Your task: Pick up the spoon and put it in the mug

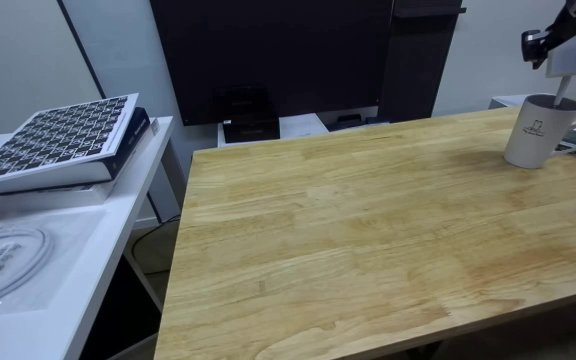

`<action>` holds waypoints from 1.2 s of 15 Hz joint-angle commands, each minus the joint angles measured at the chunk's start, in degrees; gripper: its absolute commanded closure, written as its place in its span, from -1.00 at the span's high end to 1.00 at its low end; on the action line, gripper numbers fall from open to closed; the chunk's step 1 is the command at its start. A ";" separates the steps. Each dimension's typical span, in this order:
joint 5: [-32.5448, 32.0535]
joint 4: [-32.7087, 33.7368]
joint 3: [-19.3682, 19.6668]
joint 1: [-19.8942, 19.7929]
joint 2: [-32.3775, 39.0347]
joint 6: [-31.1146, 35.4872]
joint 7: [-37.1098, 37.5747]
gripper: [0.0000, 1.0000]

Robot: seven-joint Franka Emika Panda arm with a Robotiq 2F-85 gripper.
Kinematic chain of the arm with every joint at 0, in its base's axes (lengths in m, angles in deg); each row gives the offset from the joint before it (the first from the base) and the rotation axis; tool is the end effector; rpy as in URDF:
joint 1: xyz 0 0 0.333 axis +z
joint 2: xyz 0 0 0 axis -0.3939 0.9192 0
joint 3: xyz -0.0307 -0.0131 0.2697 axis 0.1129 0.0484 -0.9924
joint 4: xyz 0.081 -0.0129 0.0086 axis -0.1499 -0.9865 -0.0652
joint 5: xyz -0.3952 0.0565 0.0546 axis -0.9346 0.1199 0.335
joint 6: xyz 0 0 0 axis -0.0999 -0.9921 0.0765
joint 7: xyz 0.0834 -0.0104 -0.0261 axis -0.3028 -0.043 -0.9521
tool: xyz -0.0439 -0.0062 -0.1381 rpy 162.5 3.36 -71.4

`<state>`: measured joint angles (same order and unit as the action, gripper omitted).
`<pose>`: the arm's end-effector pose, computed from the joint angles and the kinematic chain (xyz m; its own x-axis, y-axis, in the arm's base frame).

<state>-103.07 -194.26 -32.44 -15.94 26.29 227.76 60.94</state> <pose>0.5272 0.0457 0.1233 0.5821 -0.3072 0.7529 -0.6271 -0.7590 0.1751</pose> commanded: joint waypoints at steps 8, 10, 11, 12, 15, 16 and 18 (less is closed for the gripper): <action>27.78 5.22 -3.60 -8.24 -2.64 16.70 -33.56 1.00; 35.45 4.56 -8.05 -12.54 -1.93 20.12 -43.60 1.00; 39.46 4.26 -10.82 -14.73 -1.43 20.88 -48.54 1.00; 43.48 4.03 -14.14 -17.23 -0.89 21.07 -53.48 1.00; 54.92 4.62 -27.17 -26.92 1.56 17.95 -68.20 1.00; 58.53 5.38 -31.61 -30.21 2.74 16.09 -72.91 1.00; 65.40 7.48 -40.43 -37.04 4.94 10.05 -82.38 1.00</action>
<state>-45.11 -189.88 -61.59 -43.70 28.03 244.32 -10.17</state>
